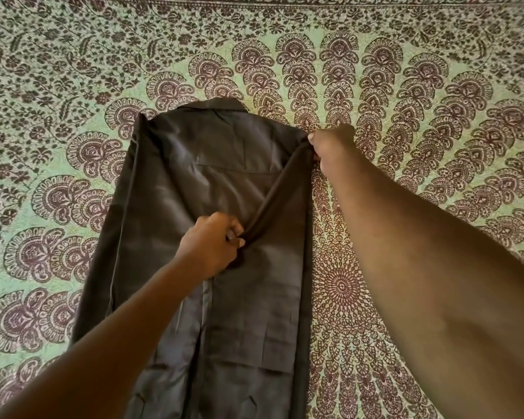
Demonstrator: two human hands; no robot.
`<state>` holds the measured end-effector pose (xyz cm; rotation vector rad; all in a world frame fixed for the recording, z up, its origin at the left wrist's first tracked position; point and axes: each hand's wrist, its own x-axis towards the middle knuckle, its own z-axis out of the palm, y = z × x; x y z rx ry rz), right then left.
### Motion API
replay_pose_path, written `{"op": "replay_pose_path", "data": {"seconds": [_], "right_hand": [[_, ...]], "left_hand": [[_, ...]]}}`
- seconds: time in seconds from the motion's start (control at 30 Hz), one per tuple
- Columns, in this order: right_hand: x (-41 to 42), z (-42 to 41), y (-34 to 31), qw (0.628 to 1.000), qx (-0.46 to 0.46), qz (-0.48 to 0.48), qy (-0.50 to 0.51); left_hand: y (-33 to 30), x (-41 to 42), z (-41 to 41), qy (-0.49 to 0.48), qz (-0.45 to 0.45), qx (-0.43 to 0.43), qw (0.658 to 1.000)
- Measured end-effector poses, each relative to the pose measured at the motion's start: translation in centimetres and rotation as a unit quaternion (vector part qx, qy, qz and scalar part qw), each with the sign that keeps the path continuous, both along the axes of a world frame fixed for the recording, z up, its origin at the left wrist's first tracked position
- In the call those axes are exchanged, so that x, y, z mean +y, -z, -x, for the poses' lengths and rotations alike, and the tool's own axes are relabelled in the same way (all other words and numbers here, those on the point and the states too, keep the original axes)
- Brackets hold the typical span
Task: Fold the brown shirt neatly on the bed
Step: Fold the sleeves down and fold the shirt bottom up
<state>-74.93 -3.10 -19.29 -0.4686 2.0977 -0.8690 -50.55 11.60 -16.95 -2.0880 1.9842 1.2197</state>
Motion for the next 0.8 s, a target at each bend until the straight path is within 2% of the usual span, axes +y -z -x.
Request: {"op": "replay_pose_path", "data": {"seconds": [0.23, 0.43, 0.57, 0.67, 0.73, 0.8], "right_hand": [[0.1, -0.3, 0.8, 0.997, 0.076, 0.006, -0.004], [3.1, -0.9, 0.3, 0.982, 0.127, 0.096, -0.104], [7.3, -1.5, 0.8, 0.934, 0.231, 0.178, -0.207], [9.0, -1.4, 2.4, 0.879, 0.349, 0.07, -0.318], [9.4, -1.4, 2.7, 0.851, 0.37, 0.029, -0.371], [10.0, -1.6, 2.4, 0.839, 0.388, 0.05, -0.377]], "left_hand": [[0.3, -0.6, -0.2, 0.003, -0.017, 0.034, 0.999], [-0.8, -0.9, 0.1, 0.009, -0.03, 0.039, 0.999], [-0.9, -1.0, 0.2, 0.005, -0.041, 0.034, 0.999], [-0.8, -0.8, 0.1, 0.028, -0.021, 0.034, 0.999], [-0.7, 0.2, 0.3, 0.072, 0.03, 0.007, 0.997], [-0.6, 2.0, 0.7, 0.108, 0.138, -0.057, 0.983]]}}
